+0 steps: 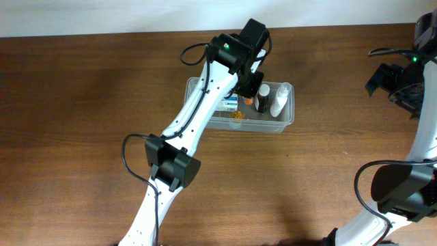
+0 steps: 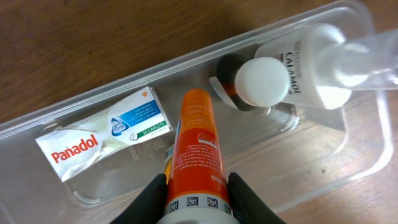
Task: Pack container
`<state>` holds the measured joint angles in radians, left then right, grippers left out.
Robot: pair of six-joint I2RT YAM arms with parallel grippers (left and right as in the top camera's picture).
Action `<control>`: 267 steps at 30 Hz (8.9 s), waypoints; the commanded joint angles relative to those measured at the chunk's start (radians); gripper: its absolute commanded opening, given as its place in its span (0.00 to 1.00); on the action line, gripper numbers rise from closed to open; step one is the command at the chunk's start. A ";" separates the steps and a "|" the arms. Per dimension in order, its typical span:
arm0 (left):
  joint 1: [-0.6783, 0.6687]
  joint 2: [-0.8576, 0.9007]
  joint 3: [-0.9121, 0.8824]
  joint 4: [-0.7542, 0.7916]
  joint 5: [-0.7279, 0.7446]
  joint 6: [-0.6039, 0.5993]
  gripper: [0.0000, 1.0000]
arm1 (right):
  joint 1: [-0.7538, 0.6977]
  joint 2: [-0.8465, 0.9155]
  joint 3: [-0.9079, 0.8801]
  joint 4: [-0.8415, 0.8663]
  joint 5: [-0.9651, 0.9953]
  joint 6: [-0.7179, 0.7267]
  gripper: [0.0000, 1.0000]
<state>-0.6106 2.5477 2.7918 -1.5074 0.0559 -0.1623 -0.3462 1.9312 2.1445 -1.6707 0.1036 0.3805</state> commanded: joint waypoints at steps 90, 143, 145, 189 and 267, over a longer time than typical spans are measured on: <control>0.041 -0.900 -0.991 -0.147 -0.197 -0.201 0.99 | -0.001 0.002 -0.003 0.003 -0.002 -0.006 0.98; 0.648 -2.545 -2.708 1.385 0.106 0.235 0.99 | -0.001 0.002 -0.003 0.003 -0.002 -0.006 0.98; 0.648 -2.543 -2.728 1.449 0.106 0.235 0.99 | -0.001 0.002 -0.003 0.003 -0.002 -0.006 0.98; 0.645 -2.542 -2.783 1.443 0.105 0.235 0.99 | -0.001 0.002 -0.003 0.003 -0.002 -0.006 0.98; 0.645 -2.542 -2.783 1.443 0.105 0.235 0.99 | 0.409 -1.928 -2.131 1.754 -0.146 -0.145 0.98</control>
<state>0.0322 0.0120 0.0128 -0.0635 0.1471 0.0608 0.0708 0.0147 0.0441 0.0799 -0.0238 0.2508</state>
